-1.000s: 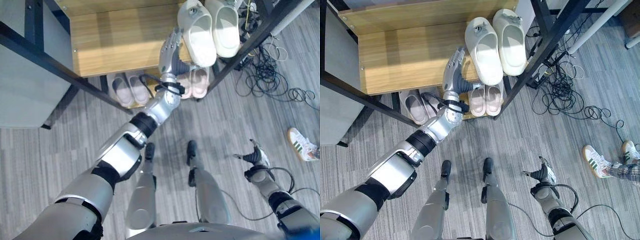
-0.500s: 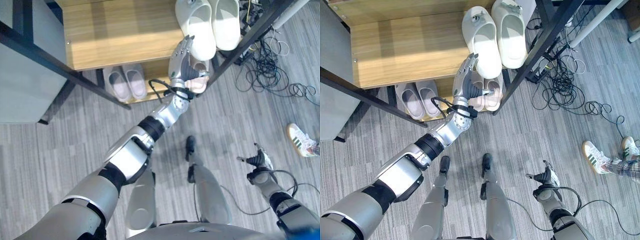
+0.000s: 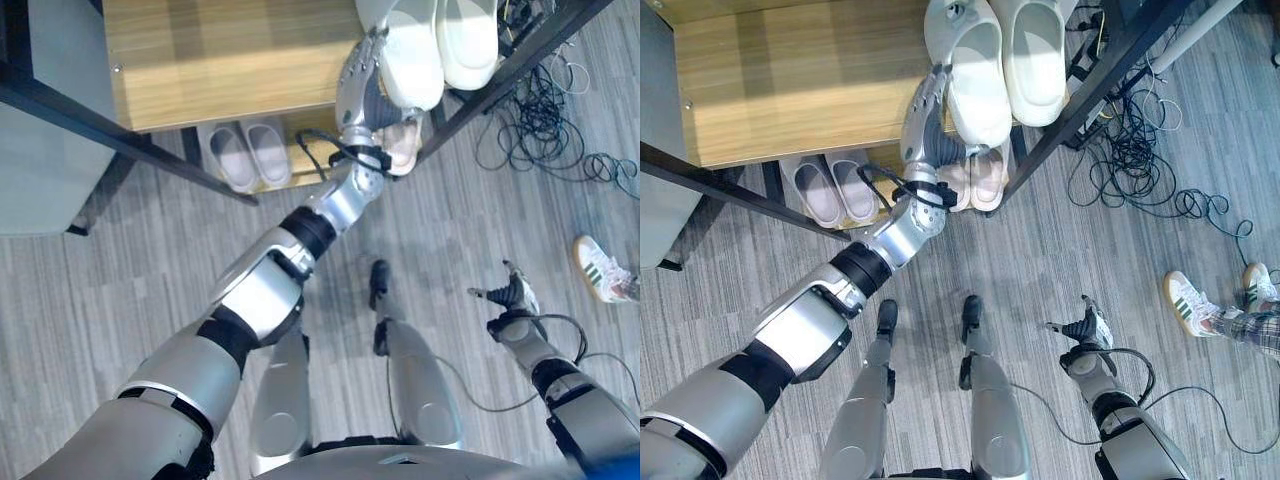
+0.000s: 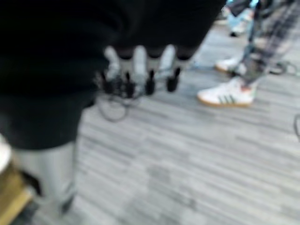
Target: Arrange the slippers neatly on the shoe rack.
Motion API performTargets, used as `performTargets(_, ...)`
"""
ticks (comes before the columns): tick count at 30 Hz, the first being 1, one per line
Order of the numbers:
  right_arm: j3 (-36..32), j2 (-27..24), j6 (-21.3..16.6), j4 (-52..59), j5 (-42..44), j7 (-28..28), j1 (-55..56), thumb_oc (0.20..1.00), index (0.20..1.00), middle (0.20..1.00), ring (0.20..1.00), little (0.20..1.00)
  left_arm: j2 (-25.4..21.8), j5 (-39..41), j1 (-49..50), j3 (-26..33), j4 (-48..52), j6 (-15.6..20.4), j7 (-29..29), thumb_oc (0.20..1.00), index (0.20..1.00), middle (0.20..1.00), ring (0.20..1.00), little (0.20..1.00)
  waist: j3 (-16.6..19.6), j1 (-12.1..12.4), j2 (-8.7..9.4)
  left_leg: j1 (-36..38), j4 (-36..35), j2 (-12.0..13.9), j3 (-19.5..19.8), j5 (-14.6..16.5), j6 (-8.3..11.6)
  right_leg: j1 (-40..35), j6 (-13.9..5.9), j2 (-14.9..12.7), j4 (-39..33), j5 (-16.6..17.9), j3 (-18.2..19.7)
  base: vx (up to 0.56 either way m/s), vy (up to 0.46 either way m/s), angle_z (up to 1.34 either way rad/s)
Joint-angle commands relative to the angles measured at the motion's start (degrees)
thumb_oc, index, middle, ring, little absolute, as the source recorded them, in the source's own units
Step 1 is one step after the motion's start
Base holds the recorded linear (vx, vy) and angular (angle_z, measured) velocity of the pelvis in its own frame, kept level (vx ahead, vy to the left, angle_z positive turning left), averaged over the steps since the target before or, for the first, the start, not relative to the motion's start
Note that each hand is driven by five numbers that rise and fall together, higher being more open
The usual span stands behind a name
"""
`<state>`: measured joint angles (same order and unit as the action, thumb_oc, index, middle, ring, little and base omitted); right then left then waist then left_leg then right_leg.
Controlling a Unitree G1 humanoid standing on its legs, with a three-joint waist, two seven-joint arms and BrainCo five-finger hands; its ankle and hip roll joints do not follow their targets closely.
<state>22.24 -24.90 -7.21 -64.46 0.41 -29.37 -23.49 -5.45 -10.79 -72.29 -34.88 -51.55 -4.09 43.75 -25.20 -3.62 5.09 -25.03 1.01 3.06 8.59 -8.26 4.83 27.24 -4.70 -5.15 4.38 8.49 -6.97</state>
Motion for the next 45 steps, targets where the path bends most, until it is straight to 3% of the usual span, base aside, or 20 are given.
performTargets(1,0.2,-5.2,-0.1,2.7,-0.3,-2.0,2.1,1.000,1.000,1.000,1.000,1.000,1.0,-4.7,-6.3,2.7,-2.4,-0.2,2.7,1.000,1.000,1.000,1.000,1.000,-0.6,0.7,-0.42,-5.2,4.1,-0.1,-1.0,3.6,-1.38,3.8,-2.29,-1.9,8.9,-8.4,1.7,0.04,0.003,0.00)
performTargets(13,0.3,-5.5,-0.7,4.8,-1.3,-3.9,0.4,1.000,1.000,1.000,1.000,1.000,2.8,-6.5,-8.8,2.8,-5.2,-1.6,3.9,1.000,1.000,1.000,1.000,1.000,-1.2,0.1,0.64,-6.6,3.5,0.0,-1.6,3.3,-1.13,5.3,-2.44,-2.0,8.7,-7.9,1.5,0.00,0.003,0.03)
performTargets(22,1.0,-5.7,-0.5,3.3,-2.8,-3.5,1.5,1.000,1.000,1.000,1.000,1.000,-0.6,-6.3,-13.3,2.0,-8.4,-2.5,3.8,1.000,1.000,1.000,1.000,1.000,1.5,-1.0,1.64,-5.2,3.4,0.5,-2.6,3.9,-1.03,3.4,-2.46,-1.5,6.6,-7.4,1.9,-0.01,0.008,-0.04)
performTargets(29,0.4,-5.3,-0.2,2.6,-2.1,-1.3,3.5,1.000,1.000,1.000,1.000,1.000,-1.7,-5.1,-11.6,2.1,-5.4,-1.0,2.5,1.000,1.000,1.000,1.000,1.000,3.9,-0.7,1.03,-3.2,3.6,0.4,-2.7,4.5,-1.05,0.9,-2.50,-1.5,6.3,-7.5,1.8,0.00,0.000,0.00)
performTargets(36,-1.9,-3.5,0.9,1.7,-1.3,0.6,6.8,1.000,1.000,1.000,1.000,1.000,-2.3,-4.2,-0.1,2.1,3.7,2.8,-0.8,1.000,1.000,1.000,1.000,1.000,5.7,0.8,-0.21,1.5,3.7,0.0,-2.7,5.6,-1.11,-3.9,-2.57,-1.6,6.6,-8.5,1.7,0.04,-0.002,0.00)
performTargets(37,-3.3,-2.5,1.2,1.6,-1.1,1.1,8.4,1.000,1.000,1.000,1.000,1.000,-2.4,-1.3,7.0,2.6,8.0,6.3,-3.5,1.000,1.000,1.000,1.000,1.000,6.4,1.6,-0.82,3.7,3.8,0.0,-2.9,6.1,-1.30,-6.2,-2.67,-2.0,6.5,-8.6,1.5,0.06,-0.006,-0.08)
performTargets(43,-7.3,0.6,1.7,2.8,-1.9,1.3,13.5,1.000,1.000,1.000,1.000,1.000,-8.9,0.6,28.2,2.9,23.3,11.3,-11.3,1.000,1.000,1.000,1.000,1.000,8.6,3.7,-2.84,10.3,2.2,0.1,-3.0,6.1,-1.44,-12.6,-2.83,-2.0,4.7,-8.6,0.1,0.08,-0.034,-0.05)
performTargets(44,-7.3,0.6,1.7,2.8,-1.9,1.3,13.5,1.000,1.000,1.000,1.000,1.000,-8.9,0.6,28.3,2.9,23.4,11.3,-11.3,1.000,1.000,1.000,1.000,1.000,8.6,3.7,-2.84,10.4,2.1,0.1,-3.0,6.1,-1.44,-12.7,-2.83,-2.0,4.7,-8.6,0.1,0.08,-0.034,0.00)
performTargets(45,-9.5,1.1,2.2,3.3,-2.5,1.2,16.1,1.000,1.000,1.000,1.000,1.000,-10.6,3.8,37.9,3.4,28.1,13.5,-15.5,1.000,1.000,1.000,1.000,1.000,9.5,4.5,-3.75,12.3,1.1,0.2,-3.0,5.9,-1.56,-14.6,-2.88,-2.0,3.9,-8.7,-0.5,0.09,-0.040,0.13)
